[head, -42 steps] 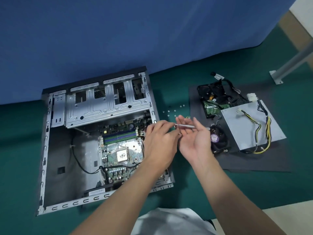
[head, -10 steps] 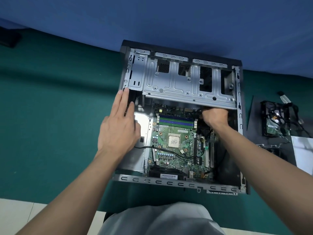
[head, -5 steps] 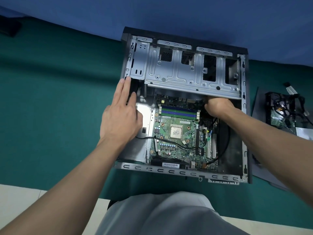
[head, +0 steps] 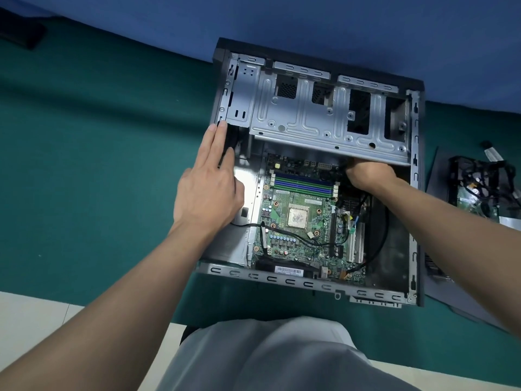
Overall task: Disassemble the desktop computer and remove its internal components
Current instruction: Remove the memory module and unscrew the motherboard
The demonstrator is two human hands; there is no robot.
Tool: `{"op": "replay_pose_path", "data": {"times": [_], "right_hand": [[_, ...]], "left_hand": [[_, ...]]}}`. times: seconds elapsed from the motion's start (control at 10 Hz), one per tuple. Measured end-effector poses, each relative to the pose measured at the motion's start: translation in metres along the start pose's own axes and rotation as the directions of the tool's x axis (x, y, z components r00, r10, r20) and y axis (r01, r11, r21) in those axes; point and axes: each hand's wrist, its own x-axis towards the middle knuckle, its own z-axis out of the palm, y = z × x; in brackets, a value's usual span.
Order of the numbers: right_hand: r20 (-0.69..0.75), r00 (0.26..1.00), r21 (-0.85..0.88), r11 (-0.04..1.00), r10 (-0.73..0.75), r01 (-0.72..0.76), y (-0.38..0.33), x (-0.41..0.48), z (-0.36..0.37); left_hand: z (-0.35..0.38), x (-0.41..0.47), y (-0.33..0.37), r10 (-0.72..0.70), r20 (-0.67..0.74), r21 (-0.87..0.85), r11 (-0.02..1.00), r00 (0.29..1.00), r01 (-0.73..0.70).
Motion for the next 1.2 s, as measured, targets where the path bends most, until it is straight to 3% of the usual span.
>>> {"op": "replay_pose_path", "data": {"times": [0.3,0.4,0.6,0.9,1.2], "right_hand": [[0.021,0.999,0.019,0.999,0.050,-0.050,0.0038,0.0007,-0.0008],[-0.030,0.998,0.041,0.998,0.051,-0.050,0.0024,-0.0013,0.0008],[-0.014,0.990,0.148,0.979,0.142,-0.139,0.0016,-0.0033,-0.0021],[-0.013,0.995,0.107,0.990,0.099,-0.097,0.0044,0.0006,0.0014],[-0.043,0.989,0.092,0.986,0.145,-0.140,-0.0020,-0.0033,0.0018]], "left_hand": [[0.0003,-0.0003,0.0004,0.004,0.002,-0.004,1.000,1.000,-0.004],[0.0004,0.0000,0.0003,0.003,0.005,-0.001,1.000,1.000,-0.003],[-0.0007,-0.0004,0.0007,0.000,0.008,-0.004,1.000,1.000,0.000],[-0.0009,-0.0006,0.0010,-0.003,0.011,-0.003,1.000,1.000,0.003],[-0.0001,-0.0006,0.0008,-0.003,0.007,-0.005,1.000,1.000,0.004]]}}
